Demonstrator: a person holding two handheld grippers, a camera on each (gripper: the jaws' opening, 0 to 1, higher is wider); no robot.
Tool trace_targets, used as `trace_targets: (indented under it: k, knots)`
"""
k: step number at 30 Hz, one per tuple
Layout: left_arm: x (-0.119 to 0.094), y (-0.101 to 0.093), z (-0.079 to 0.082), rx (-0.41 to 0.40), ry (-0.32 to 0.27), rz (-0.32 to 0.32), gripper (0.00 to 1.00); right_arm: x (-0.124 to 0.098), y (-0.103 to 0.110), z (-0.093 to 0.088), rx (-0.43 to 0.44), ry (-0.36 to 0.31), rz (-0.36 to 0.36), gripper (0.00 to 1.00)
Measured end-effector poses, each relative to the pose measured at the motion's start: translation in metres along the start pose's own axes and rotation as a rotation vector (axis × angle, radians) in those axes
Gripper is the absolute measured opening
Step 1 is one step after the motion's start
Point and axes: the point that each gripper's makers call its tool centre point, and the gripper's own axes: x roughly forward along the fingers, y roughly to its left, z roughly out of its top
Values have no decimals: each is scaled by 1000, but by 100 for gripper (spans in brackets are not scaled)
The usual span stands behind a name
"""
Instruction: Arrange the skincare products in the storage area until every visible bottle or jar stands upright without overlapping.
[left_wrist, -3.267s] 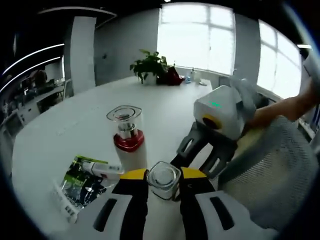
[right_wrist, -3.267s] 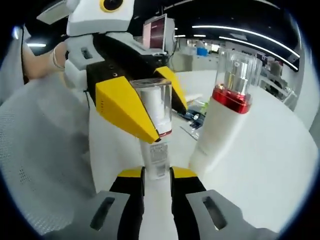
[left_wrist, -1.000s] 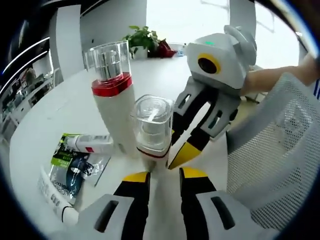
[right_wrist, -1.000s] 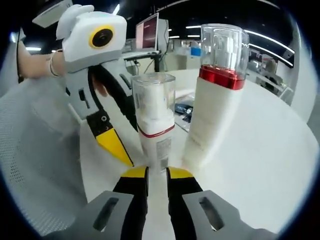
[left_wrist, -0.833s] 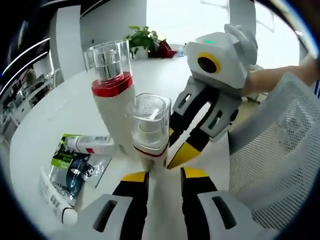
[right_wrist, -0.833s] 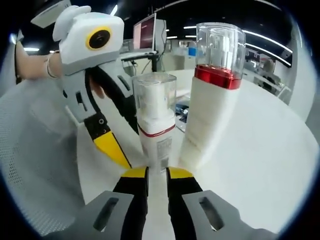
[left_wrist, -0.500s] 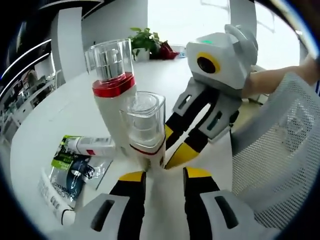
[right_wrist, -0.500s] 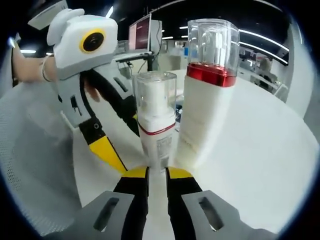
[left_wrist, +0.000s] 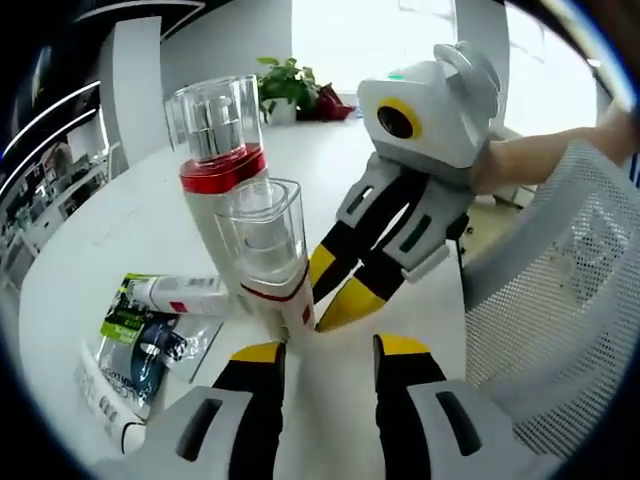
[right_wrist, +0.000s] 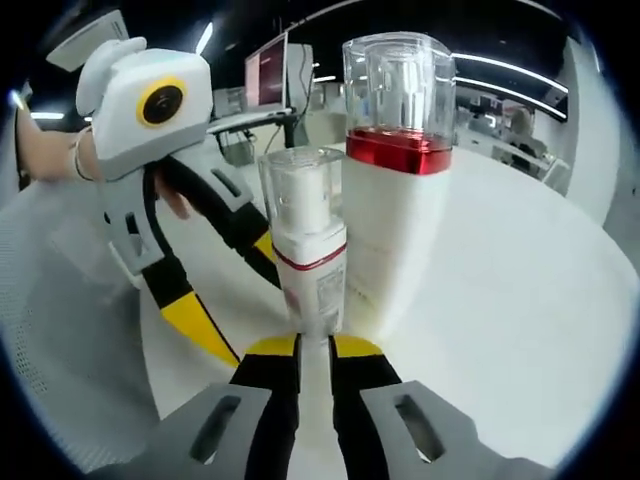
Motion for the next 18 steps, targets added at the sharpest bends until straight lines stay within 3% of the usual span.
trace_targets:
  k: [4, 18]
  knots:
    - [0, 2, 3, -45, -20, -7, 36, 0, -2, 0, 5, 2, -5, 11]
    - [-3, 5, 6, -33, -29, 3, 37, -1, 1, 0, 15, 1, 3, 12]
